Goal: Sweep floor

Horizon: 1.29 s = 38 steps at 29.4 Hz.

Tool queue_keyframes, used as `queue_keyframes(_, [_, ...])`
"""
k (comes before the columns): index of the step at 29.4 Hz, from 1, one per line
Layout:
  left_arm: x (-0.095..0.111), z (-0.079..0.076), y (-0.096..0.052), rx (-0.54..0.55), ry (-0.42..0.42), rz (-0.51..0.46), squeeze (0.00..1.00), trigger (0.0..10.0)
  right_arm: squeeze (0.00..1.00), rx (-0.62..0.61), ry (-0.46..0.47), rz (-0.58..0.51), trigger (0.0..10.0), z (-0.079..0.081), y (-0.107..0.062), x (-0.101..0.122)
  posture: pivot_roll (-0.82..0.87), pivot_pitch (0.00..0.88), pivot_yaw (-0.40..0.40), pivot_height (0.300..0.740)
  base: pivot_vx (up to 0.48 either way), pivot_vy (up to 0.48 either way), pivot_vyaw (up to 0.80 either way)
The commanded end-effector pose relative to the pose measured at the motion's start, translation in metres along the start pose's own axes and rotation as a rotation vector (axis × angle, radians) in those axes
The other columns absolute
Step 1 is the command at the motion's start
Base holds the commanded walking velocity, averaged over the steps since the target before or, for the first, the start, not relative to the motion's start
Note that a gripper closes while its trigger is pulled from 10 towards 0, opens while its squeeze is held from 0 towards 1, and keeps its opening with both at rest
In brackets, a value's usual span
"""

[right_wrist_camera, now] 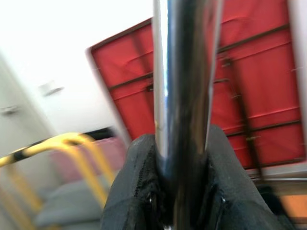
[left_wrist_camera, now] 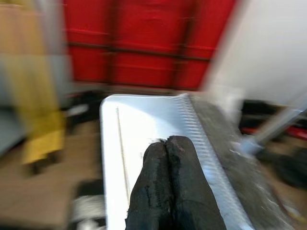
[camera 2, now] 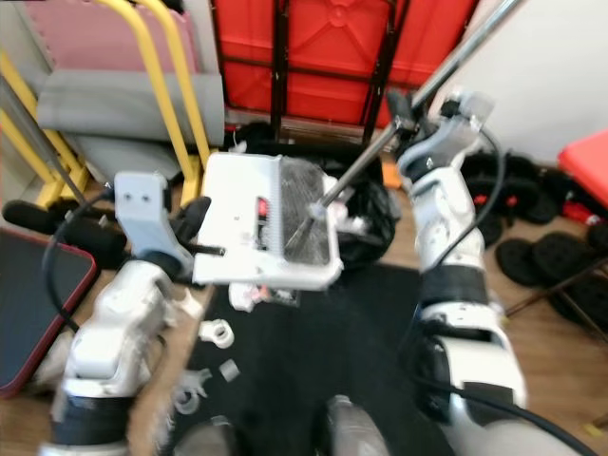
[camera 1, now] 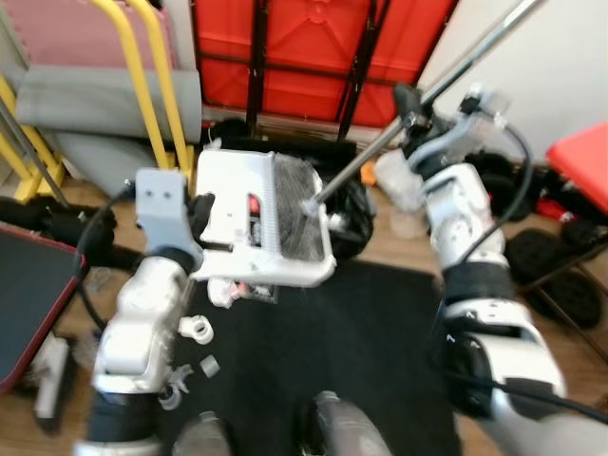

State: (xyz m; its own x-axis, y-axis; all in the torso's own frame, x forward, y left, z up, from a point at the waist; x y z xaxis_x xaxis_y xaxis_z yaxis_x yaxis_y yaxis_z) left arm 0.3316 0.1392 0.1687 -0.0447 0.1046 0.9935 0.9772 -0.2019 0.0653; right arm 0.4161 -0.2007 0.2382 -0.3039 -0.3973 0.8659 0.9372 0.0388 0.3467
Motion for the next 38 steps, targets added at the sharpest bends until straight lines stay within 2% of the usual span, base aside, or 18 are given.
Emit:
queue_keyframes(1, [-0.0016,-0.0001,-0.0017,-0.016,0.011,0.007,0.0,10.0,0.0,0.014,0.01,-0.078,10.0,0.0043,0.0052,0.0205,-0.11,0.127,-0.168,0.733,0.334,0.0,0.0])
queue_keyframes(3, [-0.0019,-0.0003,-0.002,-0.017,0.011,0.008,0.0,10.0,0.0,0.012,0.007,-0.062,10.0,0.0041,0.0059,0.0193,-0.11,0.126,-0.169,0.733,0.334,0.0,0.0])
queue_keyframes(14, [-0.0036,-0.0027,-0.0029,-0.027,0.012,0.013,0.0,10.0,0.0,0.028,0.002,-0.058,10.0,0.0069,0.0073,0.0187,-0.1,0.115,-0.169,0.733,0.334,0.0,-0.8])
queue_keyframes(34, [-0.0035,-0.0064,-0.0048,-0.038,0.013,0.015,0.0,10.0,0.0,0.02,-0.012,-0.058,10.0,0.0028,0.003,0.0171,-0.11,0.141,-0.167,0.733,0.337,0.0,0.0])
queue_keyframes(38, [-0.0042,-0.0062,-0.0069,-0.037,0.012,0.019,0.0,10.0,0.0,0.038,-0.037,-0.051,10.0,0.0053,0.0021,0.0162,-0.11,0.148,-0.168,0.733,0.337,0.0,0.8])
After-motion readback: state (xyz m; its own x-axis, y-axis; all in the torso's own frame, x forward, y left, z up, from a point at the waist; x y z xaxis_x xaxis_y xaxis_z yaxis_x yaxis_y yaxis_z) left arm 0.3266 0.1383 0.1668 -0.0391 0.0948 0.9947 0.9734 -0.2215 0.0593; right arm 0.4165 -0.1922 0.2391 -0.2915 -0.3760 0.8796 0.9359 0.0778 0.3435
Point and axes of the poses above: a point about 5 cm out from each wrist's last joint towards the gripper, its own y axis pointing out of the wrist towards the gripper, its own x axis along the axis of the wrist's last joint, z = x × y, the point moved 4 cm from there along y, pointing out of the wrist towards the gripper, and after that the axes turned 4 degrees about -y, right-handed, at the moved point
